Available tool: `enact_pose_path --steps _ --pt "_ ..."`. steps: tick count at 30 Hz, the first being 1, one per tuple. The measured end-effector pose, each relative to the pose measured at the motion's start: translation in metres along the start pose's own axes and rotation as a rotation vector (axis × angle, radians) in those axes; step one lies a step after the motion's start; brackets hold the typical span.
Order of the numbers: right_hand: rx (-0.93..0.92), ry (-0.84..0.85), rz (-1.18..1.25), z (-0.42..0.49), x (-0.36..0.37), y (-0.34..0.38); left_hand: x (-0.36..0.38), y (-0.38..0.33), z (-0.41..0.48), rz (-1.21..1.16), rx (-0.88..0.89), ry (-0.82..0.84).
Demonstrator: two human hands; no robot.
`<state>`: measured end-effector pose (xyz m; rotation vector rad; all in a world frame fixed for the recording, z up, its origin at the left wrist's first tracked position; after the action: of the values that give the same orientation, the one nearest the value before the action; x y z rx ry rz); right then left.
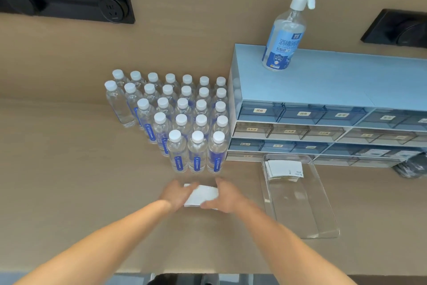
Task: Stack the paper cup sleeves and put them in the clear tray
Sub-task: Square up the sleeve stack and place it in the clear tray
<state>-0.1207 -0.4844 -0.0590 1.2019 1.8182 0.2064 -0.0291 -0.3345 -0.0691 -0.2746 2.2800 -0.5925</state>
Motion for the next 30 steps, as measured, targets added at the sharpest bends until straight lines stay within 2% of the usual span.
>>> enact_pose_path --steps 2,4,6,9,16,30 --pt "-0.079 0.048 -0.188 0.000 0.009 0.010 0.003 -0.015 -0.008 0.265 0.206 0.032" --pt "-0.130 0.046 -0.307 0.001 0.015 0.016 0.016 -0.023 -0.013 0.524 0.339 0.077" --pt "-0.151 0.040 -0.381 0.002 0.017 0.018 0.023 -0.030 -0.011 0.683 0.405 0.068" --pt "-0.128 0.038 -0.427 0.007 0.019 0.014 0.027 -0.040 -0.006 0.798 0.450 0.049" --pt "-0.119 0.026 -0.492 0.018 0.022 0.008 0.040 -0.041 0.006 0.878 0.435 0.090" --pt "-0.070 -0.078 -0.455 0.017 0.024 0.006 0.038 -0.036 0.016 0.911 0.484 0.047"
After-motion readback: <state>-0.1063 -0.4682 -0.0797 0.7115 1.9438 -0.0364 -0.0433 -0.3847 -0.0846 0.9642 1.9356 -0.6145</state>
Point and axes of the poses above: each hand's wrist, its own z-axis towards the middle knuckle, its own x-axis out of the palm, y = z × x, the point moved 10 cm from there along z, towards the middle knuckle, and after that the axes turned 9 degrees about z, right-handed, at the moved point
